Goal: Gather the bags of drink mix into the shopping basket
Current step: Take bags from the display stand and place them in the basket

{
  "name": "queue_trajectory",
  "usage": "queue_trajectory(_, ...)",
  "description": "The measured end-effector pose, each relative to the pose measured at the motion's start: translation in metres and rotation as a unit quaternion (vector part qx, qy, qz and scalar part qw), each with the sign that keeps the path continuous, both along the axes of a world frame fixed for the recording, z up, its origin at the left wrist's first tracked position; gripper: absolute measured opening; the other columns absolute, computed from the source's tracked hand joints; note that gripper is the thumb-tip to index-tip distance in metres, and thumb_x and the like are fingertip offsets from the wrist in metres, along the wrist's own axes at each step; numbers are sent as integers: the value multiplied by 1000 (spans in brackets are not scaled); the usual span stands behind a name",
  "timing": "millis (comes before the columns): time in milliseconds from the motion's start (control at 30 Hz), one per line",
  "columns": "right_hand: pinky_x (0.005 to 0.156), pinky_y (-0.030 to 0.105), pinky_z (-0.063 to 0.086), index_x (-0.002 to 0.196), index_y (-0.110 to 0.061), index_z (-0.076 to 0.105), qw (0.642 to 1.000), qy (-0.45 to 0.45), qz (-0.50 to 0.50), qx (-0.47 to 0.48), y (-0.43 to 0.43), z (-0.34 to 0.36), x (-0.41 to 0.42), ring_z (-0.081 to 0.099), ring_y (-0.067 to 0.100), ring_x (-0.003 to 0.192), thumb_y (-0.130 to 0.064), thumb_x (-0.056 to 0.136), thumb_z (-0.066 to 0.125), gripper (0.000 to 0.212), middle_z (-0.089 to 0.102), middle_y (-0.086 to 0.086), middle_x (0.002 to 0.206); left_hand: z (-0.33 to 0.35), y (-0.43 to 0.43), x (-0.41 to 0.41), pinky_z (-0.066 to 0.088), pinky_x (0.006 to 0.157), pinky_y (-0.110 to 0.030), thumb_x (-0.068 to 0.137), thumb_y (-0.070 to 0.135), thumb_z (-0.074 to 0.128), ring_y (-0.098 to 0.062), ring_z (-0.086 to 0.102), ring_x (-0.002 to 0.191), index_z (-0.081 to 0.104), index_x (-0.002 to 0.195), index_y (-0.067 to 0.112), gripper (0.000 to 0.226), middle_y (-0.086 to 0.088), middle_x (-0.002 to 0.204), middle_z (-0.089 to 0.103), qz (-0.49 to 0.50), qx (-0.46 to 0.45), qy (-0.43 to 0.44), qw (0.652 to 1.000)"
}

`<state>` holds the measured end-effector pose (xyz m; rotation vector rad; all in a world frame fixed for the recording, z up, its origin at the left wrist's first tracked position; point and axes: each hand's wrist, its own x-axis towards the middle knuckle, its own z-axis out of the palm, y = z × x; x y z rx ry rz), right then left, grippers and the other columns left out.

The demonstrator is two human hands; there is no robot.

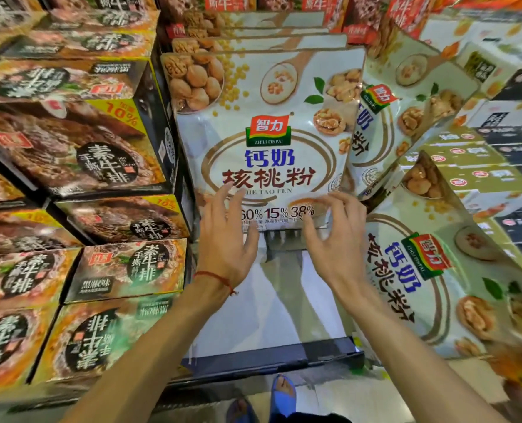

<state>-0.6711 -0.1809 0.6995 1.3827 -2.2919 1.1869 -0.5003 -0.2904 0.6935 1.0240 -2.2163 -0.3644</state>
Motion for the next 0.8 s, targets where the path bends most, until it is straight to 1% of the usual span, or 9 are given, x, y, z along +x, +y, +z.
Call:
queue_trajectory(67,96,37,48,117,-13,67,999,47,11,18,8,3,9,53,25,115,-30,93,69,30,62,6,121,5,6,4,43,105,-52,96,29,54,-36,43,130,46,144,8,53,-16,147,43,-12,-17,-69,997)
queue_trajectory(133,89,40,50,113,-13,68,996,70,13,52,19,1,18,55,27,109,-32,93,66,28,65,4,116,9,15,10,45,98,-48,95,33,51,-34,45,126,49,141,11,51,-13,144,47,-17,-39,-126,991)
queue_trajectory(200,86,42,49,111,-11,69,993,87,17,81,32,-5,25,57,28,104,-32,93,66,28,66,5,111,8,27,18,45,94,-47,96,36,50,-33,47,125,50,139,14,48,-9,142,50,-26,-53,-172,983)
queue_trajectory(267,86,39,47,108,-10,70,989,106,28,95,46,-10,33,57,29,100,-30,91,69,26,67,5,107,3,39,27,45,92,-46,96,37,51,-31,49,122,51,136,17,45,-7,140,51,-38,-63,-200,977)
queue_trajectory(367,84,36,44,104,-11,71,985,128,50,109,68,-15,46,58,29,96,-28,90,70,22,68,5,102,-5,59,42,46,83,-44,95,36,54,-31,53,114,54,130,17,40,-6,133,56,-53,-78,-220,971)
queue_trajectory(433,84,41,48,104,-12,71,982,126,64,121,81,-18,54,60,29,97,-28,90,69,22,68,4,101,-12,76,52,46,81,-43,93,35,57,-31,55,109,56,128,17,39,-6,128,58,-57,-88,-232,967)
queue_trajectory(533,86,44,51,106,-13,72,978,132,93,133,101,-24,69,61,29,100,-30,91,67,23,69,3,104,-20,106,72,46,83,-44,93,34,56,-30,57,108,58,128,16,39,-6,127,59,-52,-93,-245,964)
queue_trajectory(700,85,38,46,109,-14,72,967,146,156,141,138,-36,96,62,26,101,-32,89,64,28,70,1,107,-29,159,105,47,81,-41,94,31,53,-29,59,105,60,126,16,36,-5,125,62,-20,-105,-247,963)
queue_trajectory(800,82,40,49,107,-15,72,959,139,190,159,166,-49,114,61,26,101,-36,88,65,29,70,1,106,-40,199,125,49,83,-44,90,32,55,-30,60,105,61,124,16,38,-5,122,63,17,-68,-266,961)
